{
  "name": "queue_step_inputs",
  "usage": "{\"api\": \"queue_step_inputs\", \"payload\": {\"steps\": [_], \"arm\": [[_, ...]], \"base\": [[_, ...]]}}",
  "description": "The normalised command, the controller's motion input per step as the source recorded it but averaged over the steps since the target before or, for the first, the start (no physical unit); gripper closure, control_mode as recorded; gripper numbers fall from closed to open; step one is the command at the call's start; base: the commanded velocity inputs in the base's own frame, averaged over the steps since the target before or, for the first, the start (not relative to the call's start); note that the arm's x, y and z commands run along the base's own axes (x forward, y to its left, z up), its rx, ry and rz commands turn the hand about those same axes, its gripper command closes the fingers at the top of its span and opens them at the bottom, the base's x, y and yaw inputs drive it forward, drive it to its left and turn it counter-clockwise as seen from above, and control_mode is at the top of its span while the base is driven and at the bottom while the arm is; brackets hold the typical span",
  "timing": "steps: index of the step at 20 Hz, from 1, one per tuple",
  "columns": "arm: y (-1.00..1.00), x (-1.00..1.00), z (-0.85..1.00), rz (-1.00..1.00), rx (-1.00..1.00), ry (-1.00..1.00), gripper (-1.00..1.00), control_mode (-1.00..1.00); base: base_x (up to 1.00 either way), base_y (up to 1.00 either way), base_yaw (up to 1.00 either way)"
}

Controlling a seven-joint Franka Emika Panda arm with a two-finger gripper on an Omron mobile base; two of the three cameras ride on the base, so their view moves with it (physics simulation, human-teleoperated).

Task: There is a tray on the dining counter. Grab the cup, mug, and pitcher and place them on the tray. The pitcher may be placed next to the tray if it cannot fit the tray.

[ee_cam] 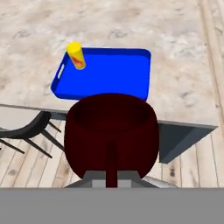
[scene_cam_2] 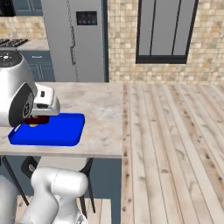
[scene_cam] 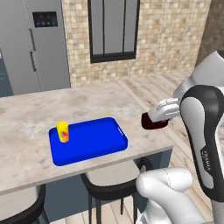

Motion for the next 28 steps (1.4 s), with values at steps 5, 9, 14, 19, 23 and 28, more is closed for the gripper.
{"api": "queue_step_inputs", "payload": {"steps": [5,9,14,19,23,28], "arm": [[0.03,0.67,-0.61,0.4,0.05,0.0,1.0,-1.0],[0.26,0.22,-0.25,0.27,0.0,0.0,1.0,-1.0],[0.46,0.11,-0.02,0.03,0.0,0.01,1.0,-1.0],[0.3,0.23,-0.2,0.09,0.0,0.0,1.0,-1.0],[0.22,0.18,-0.46,0.25,0.01,0.0,1.0,-1.0],[0.25,0.28,-0.46,0.21,0.03,-0.01,1.0,-1.0]], "base": [[0.0,0.0,0.0],[0.0,0.0,0.0],[0.0,0.0,0.0],[0.0,0.0,0.0],[0.0,0.0,0.0],[0.0,0.0,0.0]]}}
